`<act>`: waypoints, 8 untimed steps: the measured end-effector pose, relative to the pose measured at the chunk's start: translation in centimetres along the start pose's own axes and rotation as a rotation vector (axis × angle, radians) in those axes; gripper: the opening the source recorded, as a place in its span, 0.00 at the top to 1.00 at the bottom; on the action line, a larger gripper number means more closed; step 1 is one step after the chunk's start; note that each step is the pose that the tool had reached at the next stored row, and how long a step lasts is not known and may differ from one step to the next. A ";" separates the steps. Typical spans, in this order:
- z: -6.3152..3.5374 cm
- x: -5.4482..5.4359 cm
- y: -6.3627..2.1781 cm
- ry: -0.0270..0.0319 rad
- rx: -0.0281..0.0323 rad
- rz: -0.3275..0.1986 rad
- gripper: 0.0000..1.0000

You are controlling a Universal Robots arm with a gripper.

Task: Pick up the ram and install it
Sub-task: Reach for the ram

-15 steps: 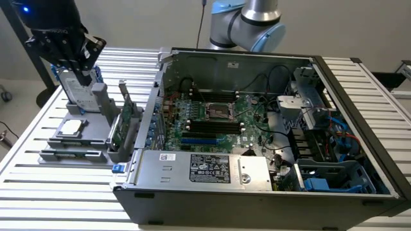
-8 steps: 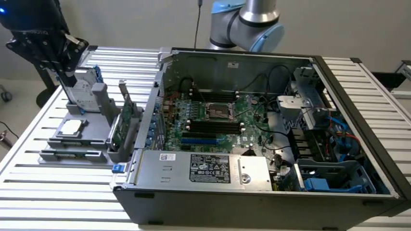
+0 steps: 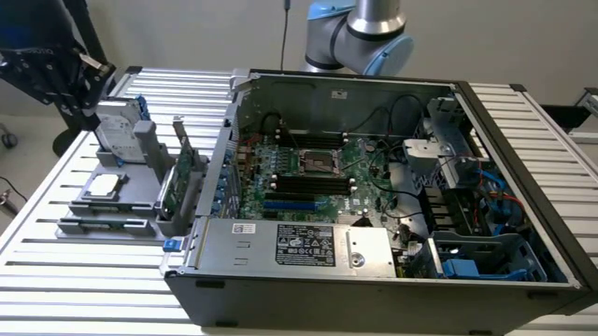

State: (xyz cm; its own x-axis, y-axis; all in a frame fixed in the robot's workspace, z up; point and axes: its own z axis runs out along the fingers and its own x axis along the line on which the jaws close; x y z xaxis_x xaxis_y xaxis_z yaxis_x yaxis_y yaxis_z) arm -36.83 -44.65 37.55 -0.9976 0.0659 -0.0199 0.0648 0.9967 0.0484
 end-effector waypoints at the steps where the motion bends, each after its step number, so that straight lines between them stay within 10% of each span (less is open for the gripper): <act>1: 0.00 0.0 -0.18 0.0001 0.0000 -0.002 0.89; 8: 0.19 0.0 -0.69 0.0150 0.0005 -0.029 0.89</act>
State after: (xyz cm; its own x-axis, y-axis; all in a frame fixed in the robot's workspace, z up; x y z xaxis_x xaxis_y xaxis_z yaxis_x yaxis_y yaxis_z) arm -36.85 -45.33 37.32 -0.9993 0.0359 -0.0064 0.0356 0.9982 0.0476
